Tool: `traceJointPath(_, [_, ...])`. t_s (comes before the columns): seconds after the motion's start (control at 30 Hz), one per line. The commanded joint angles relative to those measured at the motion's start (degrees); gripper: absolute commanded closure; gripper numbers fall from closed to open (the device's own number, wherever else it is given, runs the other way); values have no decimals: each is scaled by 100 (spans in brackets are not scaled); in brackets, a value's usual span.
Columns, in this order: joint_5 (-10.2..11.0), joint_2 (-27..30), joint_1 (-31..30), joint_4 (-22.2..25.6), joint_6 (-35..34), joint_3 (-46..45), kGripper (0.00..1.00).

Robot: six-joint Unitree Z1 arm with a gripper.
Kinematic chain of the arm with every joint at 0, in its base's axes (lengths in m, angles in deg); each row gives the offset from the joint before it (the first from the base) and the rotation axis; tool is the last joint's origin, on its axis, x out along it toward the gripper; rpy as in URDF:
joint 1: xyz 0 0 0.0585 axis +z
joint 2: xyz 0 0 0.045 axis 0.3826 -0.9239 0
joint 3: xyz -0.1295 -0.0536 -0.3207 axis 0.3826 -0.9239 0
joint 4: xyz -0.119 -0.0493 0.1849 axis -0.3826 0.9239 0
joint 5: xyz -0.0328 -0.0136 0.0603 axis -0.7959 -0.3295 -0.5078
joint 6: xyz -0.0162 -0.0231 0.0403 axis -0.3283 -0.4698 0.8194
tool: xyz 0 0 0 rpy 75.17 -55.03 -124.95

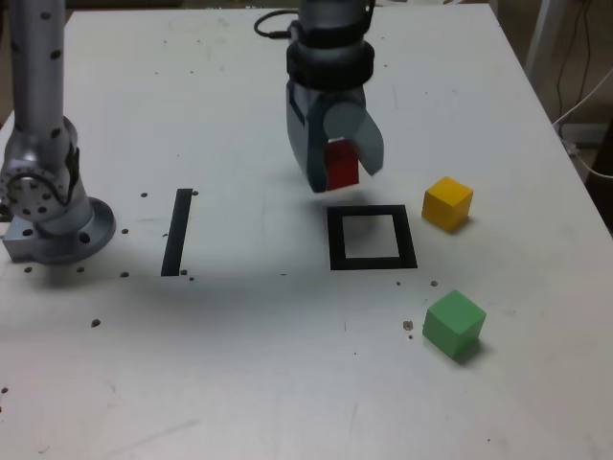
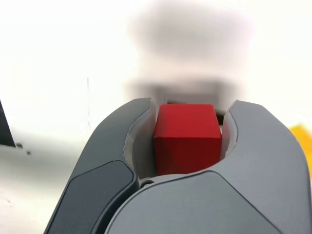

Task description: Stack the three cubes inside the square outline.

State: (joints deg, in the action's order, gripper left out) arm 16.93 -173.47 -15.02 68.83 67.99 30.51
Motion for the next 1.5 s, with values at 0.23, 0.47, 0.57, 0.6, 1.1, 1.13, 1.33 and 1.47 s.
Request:
traceJointPath(0.23, [122, -194, -833, -27, -604, 83, 77])
traceJointPath(0.47, [156, -525, -1072, -91, -739, 189, 77])
traceJointPath(0.57, [221, -616, -1140, -85, -741, 274, 77])
traceJointPath(0.6, [252, -645, -1166, -78, -740, 311, 77])
traceJointPath(1.1, [420, -928, -1300, 6, -475, 545, 72])
traceJointPath(1.13, [419, -931, -1300, 13, -473, 544, 72])
traceJointPath(1.33, [404, -931, -1300, 36, -440, 554, 55])
traceJointPath(1.47, [414, -922, -1300, 22, -426, 559, 46])
